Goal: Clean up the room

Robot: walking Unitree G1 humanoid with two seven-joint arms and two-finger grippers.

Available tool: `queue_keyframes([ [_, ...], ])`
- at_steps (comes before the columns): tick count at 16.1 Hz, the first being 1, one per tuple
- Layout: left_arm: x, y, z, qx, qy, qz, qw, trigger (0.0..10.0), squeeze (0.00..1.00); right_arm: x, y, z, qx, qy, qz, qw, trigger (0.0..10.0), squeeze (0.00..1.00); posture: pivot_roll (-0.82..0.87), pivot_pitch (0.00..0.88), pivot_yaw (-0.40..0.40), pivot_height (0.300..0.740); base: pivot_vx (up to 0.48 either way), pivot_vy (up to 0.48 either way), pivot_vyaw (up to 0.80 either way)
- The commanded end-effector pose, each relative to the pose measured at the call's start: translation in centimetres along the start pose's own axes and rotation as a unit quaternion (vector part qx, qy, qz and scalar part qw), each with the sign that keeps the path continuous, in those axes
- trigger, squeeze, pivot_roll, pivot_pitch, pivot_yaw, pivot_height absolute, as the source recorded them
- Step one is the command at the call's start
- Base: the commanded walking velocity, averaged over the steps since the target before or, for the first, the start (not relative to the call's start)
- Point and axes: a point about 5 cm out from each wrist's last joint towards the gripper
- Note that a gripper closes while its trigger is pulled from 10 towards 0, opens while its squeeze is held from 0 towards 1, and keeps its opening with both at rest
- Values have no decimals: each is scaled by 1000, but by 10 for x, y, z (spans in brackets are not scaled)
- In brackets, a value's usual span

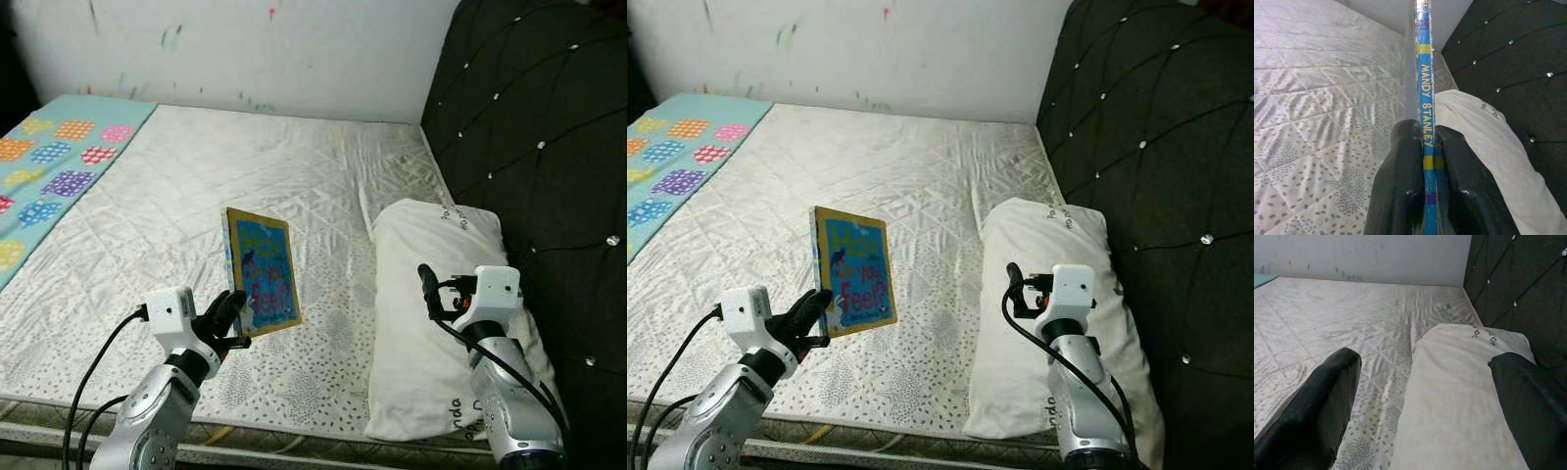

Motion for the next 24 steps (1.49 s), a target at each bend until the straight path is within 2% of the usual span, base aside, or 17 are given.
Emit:
queue_keyframes([
  [1,5,-3,0,-3,-9,-9,1000,10000,0,3,0,0,3,-8,-2,1000,10000,0,-53,0,-45,740,0,0,0],
  [6,6,-3,0,-3,-15,-16,1000,10000,0,1,1,2,3,-4,-1,1000,10000,0,-57,0,-41,740,0,0,0],
  [12,9,-3,-1,4,-26,-5,1000,10000,0,0,0,3,2,-1,-1,1000,10000,0,-56,0,-43,740,0,0,0],
  [24,8,-5,-2,2,-24,-8,1000,10000,0,-2,-2,4,0,3,4,1000,10000,0,-60,0,-42,740,0,0,0],
])
Point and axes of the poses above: a point about 5 cm out from each wrist's last joint towards the gripper, its own z axis pointing back from the gripper into the wrist, its own x axis along the axis of the wrist's last joint, y = z × x, and after that the axes turned 3 degrees about -z, right-handed
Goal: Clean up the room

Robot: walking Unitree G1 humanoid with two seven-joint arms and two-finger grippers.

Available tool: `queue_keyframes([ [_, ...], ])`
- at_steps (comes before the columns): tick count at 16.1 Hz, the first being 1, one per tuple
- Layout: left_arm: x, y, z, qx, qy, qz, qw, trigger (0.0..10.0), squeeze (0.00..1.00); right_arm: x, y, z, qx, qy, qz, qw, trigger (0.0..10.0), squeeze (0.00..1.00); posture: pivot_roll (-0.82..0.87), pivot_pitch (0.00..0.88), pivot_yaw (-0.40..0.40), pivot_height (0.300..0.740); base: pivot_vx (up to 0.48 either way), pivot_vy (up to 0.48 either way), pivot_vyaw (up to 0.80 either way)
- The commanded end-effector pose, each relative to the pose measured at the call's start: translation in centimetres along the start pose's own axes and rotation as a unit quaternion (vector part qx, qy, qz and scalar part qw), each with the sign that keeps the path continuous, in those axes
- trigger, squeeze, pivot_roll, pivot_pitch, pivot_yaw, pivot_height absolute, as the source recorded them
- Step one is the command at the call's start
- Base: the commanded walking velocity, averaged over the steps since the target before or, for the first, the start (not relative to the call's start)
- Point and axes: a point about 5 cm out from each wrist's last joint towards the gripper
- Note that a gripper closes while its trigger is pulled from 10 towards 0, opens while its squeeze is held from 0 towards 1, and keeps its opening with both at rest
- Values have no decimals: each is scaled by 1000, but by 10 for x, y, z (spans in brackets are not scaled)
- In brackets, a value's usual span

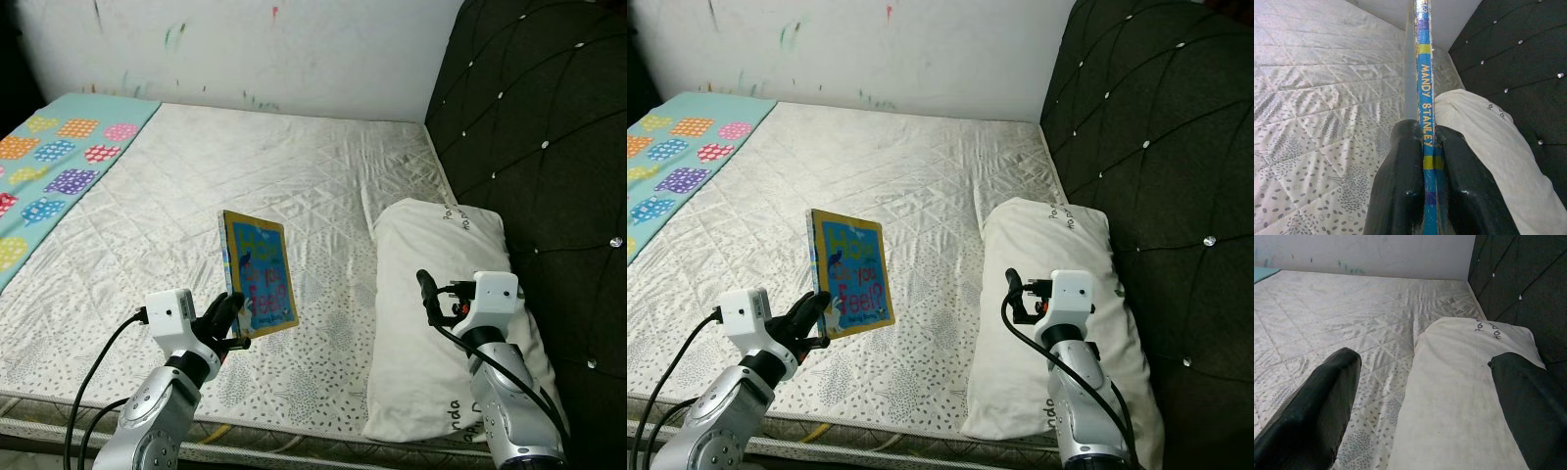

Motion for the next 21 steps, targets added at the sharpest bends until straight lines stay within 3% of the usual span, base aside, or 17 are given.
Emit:
queue_keyframes([
  [1,10,-4,-2,-9,-24,-9,1000,10000,0,4,-1,-1,-3,-6,2,1000,10000,0,-61,0,-41,740,0,0,0],
  [10,9,-5,-4,-9,-21,-13,1000,10000,0,4,-1,-1,-3,-6,4,1000,10000,0,-64,0,-40,740,0,-270,0],
  [21,8,-6,-5,-8,-25,-4,1000,10000,0,4,-2,-2,-6,-5,9,1000,10000,0,-63,0,-41,740,0,0,0],
])
Point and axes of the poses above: a point about 5 cm out from each wrist's last joint towards the gripper, its own z axis pointing back from the gripper into the wrist, its own x axis along the axis of the wrist's last joint, y = z × x, and after that the axes turned 3 degrees about -z, right-handed
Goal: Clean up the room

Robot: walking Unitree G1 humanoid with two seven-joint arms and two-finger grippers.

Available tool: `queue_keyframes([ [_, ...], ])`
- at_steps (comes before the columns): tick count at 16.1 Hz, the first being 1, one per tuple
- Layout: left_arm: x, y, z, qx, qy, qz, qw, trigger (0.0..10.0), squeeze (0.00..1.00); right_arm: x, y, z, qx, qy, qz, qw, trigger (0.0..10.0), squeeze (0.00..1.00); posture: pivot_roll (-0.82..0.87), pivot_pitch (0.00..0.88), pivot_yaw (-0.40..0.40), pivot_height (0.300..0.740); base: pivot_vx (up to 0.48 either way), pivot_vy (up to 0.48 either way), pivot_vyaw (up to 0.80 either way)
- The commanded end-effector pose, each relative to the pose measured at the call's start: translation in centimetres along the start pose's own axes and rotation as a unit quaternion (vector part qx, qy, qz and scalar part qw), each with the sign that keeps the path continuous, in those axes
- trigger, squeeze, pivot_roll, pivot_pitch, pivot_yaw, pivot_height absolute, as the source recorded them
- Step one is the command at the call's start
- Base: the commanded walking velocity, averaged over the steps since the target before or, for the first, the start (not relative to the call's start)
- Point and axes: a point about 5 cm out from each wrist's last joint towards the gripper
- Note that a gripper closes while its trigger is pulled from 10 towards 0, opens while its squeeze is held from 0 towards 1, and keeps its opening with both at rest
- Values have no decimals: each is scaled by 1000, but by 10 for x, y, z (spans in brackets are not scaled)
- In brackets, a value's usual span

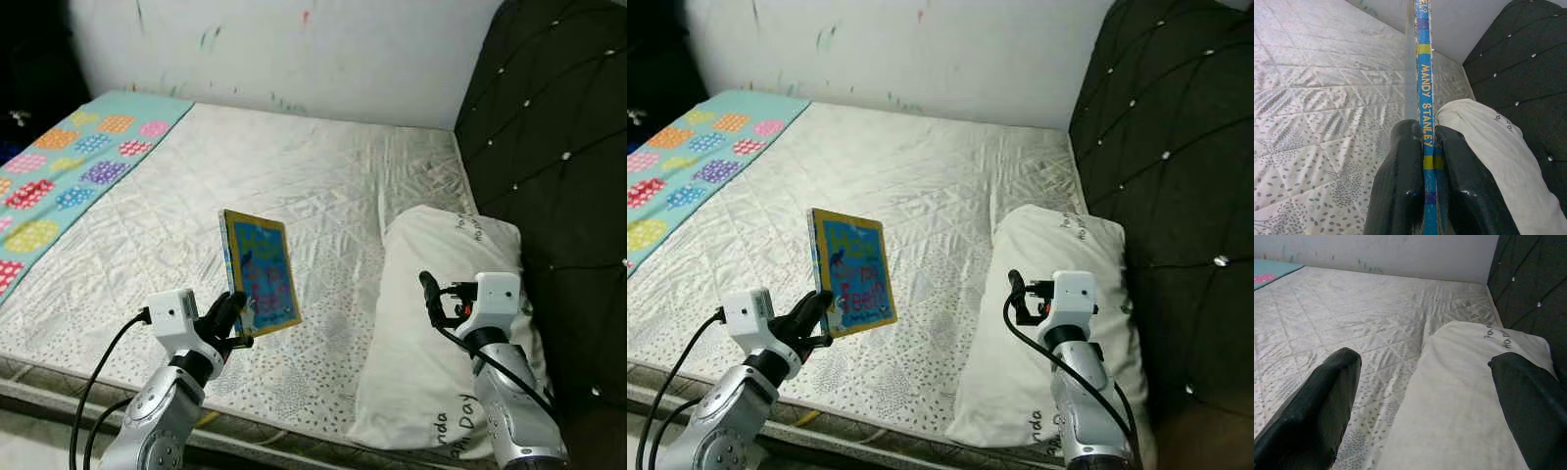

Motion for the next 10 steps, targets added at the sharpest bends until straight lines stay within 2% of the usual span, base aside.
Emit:
queue_keyframes([
  [1,9,-3,-2,-7,-20,-8,1000,10000,0,4,0,-2,-3,-9,-1,1000,10000,0,-62,0,-43,740,0,0,0],
  [3,8,-3,-2,-6,-20,-8,1000,10000,0,4,1,-3,-3,-8,-4,1000,10000,0,-62,0,-43,740,0,0,0],
  [10,7,-4,-1,-5,-18,-8,1000,10000,0,5,1,-3,1,-8,-7,1000,10000,0,-61,0,-47,740,0,0,-690],
])
Point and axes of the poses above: a point about 5 cm out from each wrist's last joint towards the gripper, its own z axis pointing back from the gripper into the wrist, its own x axis along the axis of the wrist's last joint, y = z × x, and after that the axes turned 3 degrees about -z, right-handed
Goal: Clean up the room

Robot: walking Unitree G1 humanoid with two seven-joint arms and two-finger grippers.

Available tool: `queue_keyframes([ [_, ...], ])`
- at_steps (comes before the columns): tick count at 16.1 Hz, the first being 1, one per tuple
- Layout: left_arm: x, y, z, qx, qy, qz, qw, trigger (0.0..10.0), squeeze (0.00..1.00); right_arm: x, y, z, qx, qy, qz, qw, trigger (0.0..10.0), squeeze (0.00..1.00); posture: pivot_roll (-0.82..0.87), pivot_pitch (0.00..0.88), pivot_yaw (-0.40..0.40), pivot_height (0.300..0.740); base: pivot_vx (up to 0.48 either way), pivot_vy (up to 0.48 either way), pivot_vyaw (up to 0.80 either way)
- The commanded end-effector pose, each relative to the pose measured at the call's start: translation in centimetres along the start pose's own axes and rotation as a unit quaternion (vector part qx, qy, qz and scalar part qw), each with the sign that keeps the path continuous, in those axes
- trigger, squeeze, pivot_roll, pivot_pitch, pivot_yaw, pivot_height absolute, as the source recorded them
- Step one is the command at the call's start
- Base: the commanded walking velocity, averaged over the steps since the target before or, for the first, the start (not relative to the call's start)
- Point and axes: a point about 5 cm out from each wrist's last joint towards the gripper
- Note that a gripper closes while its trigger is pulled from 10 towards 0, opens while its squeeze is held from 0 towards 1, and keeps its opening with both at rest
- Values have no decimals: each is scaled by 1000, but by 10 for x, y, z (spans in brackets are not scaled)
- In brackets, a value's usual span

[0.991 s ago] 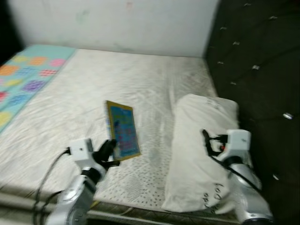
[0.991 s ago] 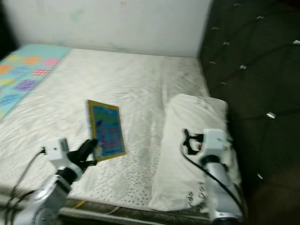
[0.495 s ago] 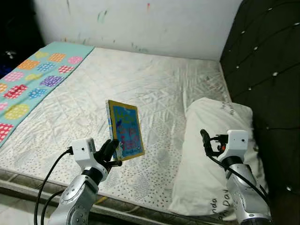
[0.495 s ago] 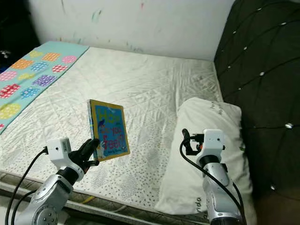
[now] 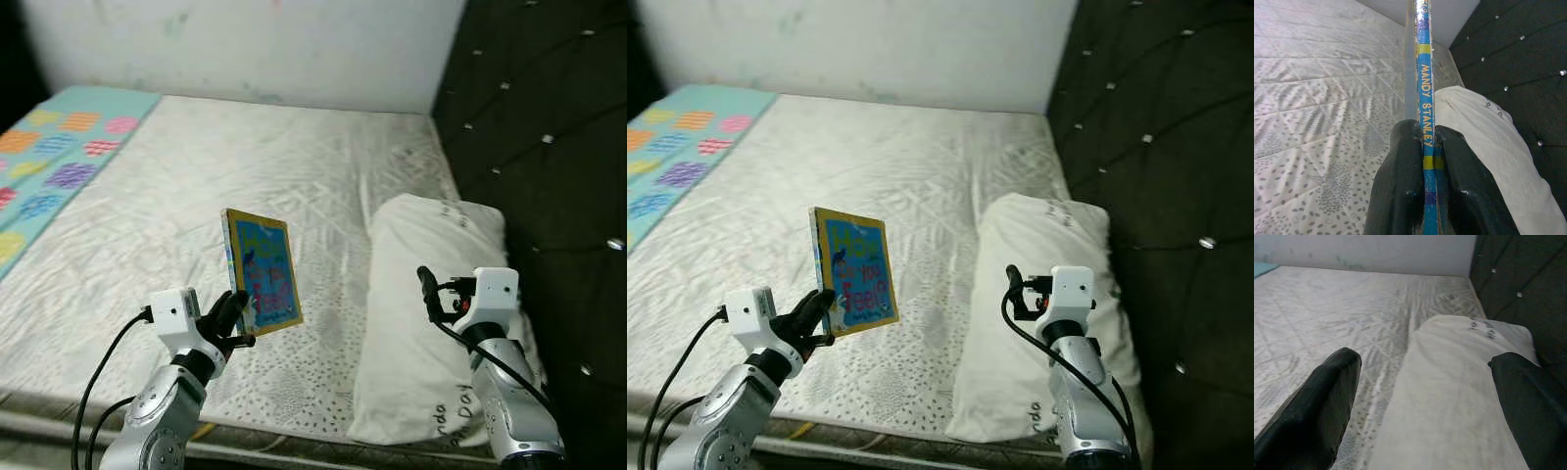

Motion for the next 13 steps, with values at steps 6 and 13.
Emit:
queue_keyframes([
  [6,6,-4,0,-6,-14,-8,1000,10000,0,1,0,1,-3,-2,2,1000,10000,0,-60,0,-47,740,0,0,-377],
  [13,4,-4,2,-5,-9,-7,1000,10000,0,-1,0,3,-2,0,7,1000,10000,0,-60,0,-44,720,0,0,0],
])
Point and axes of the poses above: a point about 5 cm out from each wrist's last joint towards the gripper, its own z axis pointing back from the gripper into the wrist, its own x axis along the axis of the wrist's last joint, y = z × x, and after that the axes turned 3 degrees about -z, right-handed
